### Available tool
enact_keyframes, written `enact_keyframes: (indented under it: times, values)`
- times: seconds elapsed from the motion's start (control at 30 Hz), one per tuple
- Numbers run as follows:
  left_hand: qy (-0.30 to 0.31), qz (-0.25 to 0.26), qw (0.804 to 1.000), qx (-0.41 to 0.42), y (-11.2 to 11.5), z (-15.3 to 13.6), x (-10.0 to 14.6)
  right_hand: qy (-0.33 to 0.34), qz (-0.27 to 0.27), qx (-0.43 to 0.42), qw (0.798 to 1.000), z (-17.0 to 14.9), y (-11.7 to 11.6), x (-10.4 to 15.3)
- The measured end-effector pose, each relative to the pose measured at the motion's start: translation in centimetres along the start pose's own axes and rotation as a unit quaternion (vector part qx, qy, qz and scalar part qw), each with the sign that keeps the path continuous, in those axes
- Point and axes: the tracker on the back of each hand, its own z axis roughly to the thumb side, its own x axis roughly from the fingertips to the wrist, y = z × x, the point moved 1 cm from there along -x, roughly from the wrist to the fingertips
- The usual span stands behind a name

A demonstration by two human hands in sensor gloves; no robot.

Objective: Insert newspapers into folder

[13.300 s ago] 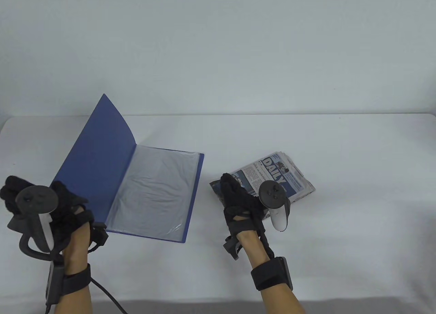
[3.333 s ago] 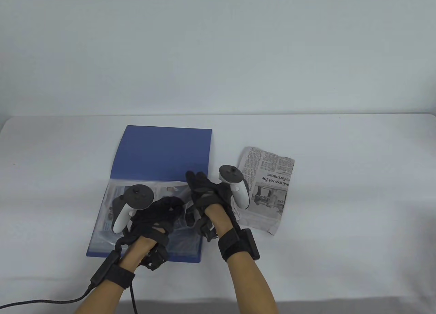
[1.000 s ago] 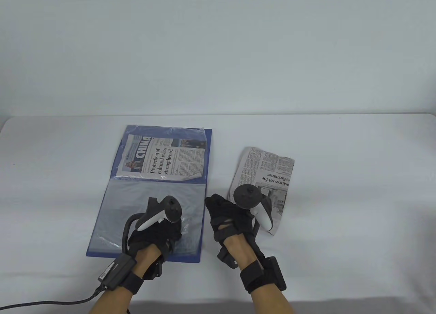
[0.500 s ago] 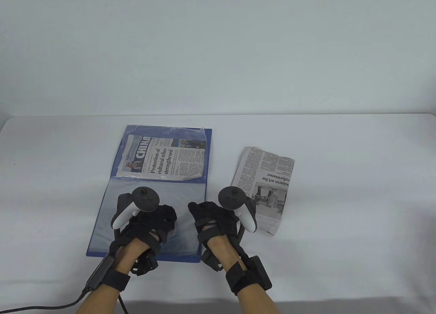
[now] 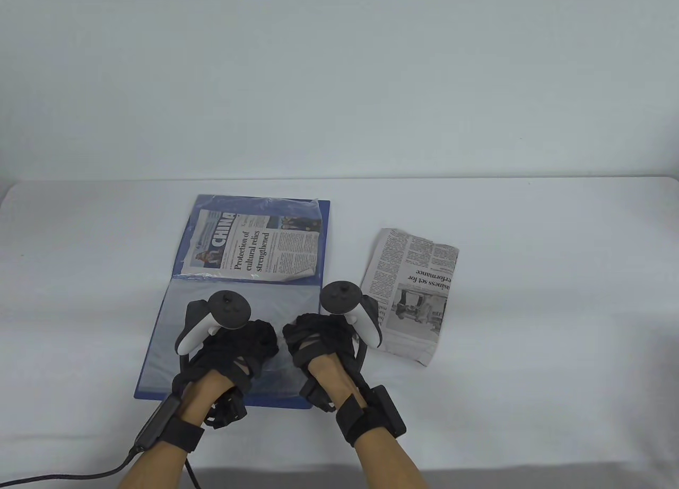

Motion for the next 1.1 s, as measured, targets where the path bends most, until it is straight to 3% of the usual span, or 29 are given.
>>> enact_keyframes:
  times: [0.47, 0.6, 0.77, 0.87, 1.0, 1.1]
  values:
    - [0.004, 0.013, 0.999, 0.036, -0.9, -0.5, 0.5, -0.008, -0.016, 0.007, 1.000, -0.1, 0.4, 1.3]
    - [0.006, 0.022, 0.999, 0.033, -1.0, -0.5, 0.9, 0.018, 0.026, -0.041, 0.999, -0.1, 0.9, 1.3]
    - [-0.004, 0.019, 1.000, 0.008, -1.2, -0.1, 0.5, 0.000, 0.009, 0.004, 1.000, -1.0, 2.0, 1.3]
    - [0.009, 0.021, 0.999, 0.023, -1.2, -0.1, 0.7, -0.004, 0.012, -0.048, 0.999, -1.3, 2.1, 1.3]
    - [0.004, 0.018, 1.000, 0.022, -1.2, -0.3, 0.7, 0.003, 0.057, -0.051, 0.997, -1.4, 1.5, 0.8]
    - [0.001, 0.023, 0.999, 0.026, -1.2, -0.5, 0.8, 0.004, 0.062, -0.062, 0.996, -1.3, 0.9, 0.7]
